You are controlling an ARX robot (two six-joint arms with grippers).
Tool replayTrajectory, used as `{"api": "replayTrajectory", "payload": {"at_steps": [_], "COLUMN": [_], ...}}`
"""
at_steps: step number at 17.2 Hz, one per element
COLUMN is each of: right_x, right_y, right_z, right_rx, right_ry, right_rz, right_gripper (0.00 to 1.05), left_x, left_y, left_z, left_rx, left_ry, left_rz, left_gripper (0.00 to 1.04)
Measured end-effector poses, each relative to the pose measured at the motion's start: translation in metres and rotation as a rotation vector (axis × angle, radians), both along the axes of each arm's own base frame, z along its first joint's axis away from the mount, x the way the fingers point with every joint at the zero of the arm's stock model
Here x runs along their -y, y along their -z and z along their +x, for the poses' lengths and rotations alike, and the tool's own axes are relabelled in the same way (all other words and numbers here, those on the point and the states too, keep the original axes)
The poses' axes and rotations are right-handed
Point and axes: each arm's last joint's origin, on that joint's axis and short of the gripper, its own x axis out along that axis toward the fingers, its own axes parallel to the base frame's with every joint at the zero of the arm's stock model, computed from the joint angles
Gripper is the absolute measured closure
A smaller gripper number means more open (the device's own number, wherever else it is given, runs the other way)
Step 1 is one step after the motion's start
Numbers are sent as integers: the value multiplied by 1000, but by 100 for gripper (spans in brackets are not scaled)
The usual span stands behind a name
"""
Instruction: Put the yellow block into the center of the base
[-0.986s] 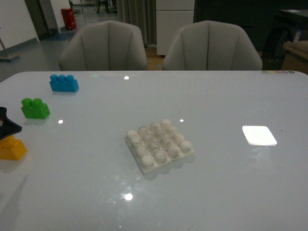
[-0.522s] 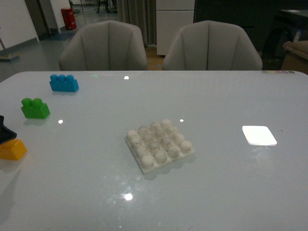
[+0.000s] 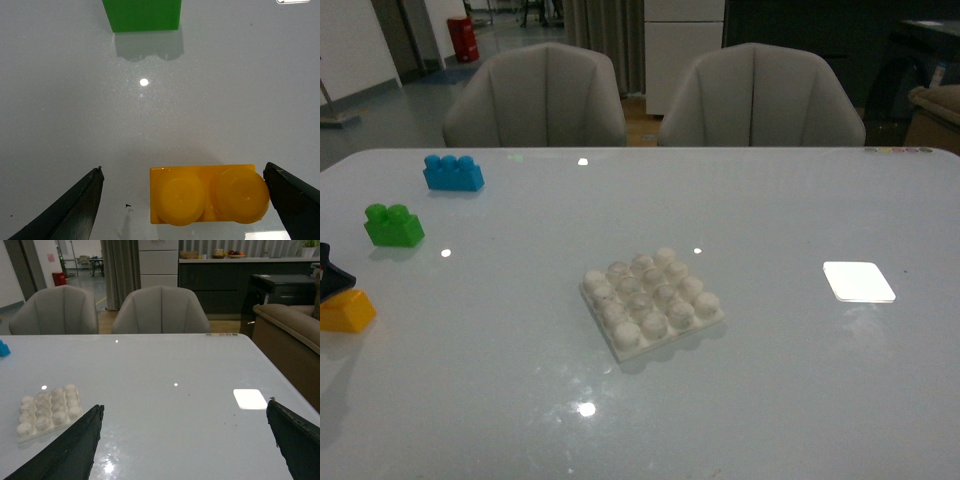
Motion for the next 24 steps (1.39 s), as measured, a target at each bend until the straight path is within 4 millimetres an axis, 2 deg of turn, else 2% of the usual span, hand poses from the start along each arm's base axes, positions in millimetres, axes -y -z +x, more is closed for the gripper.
{"api": "replayTrajectory", "payload": {"at_steps": [2,4,11,12,13,17,19,21,24], "right_x": [0,0,0,0,0,0,0,0,0], "right_y": [0,0,0,0,0,0,0,0,0], "right_z": [0,0,0,0,0,0,0,0,0], "right_rx": [0,0,0,0,0,0,0,0,0], "right_ry": [0,0,0,0,0,0,0,0,0], "right_rz": [0,0,0,0,0,0,0,0,0], "right_gripper": [6,6,6,6,6,6,6,6,6], "left_x": [2,2,3,3,2,9,25,48,98], "left_y": [16,19,19,19,19,17,11,-6,-38], "left_z": [0,-2,-2,-2,-2,-6,-16,-27,-51], "left_rx": [-17,-22,-24,-24,-23,-17,-3,42,122], "left_ry": [-3,-3,-2,-2,-2,2,15,29,52], "left_rz": [-29,-30,-32,-32,-32,-27,-14,-9,-49], "left_gripper": [7,11,27,30,38,41,42,42,42]}}
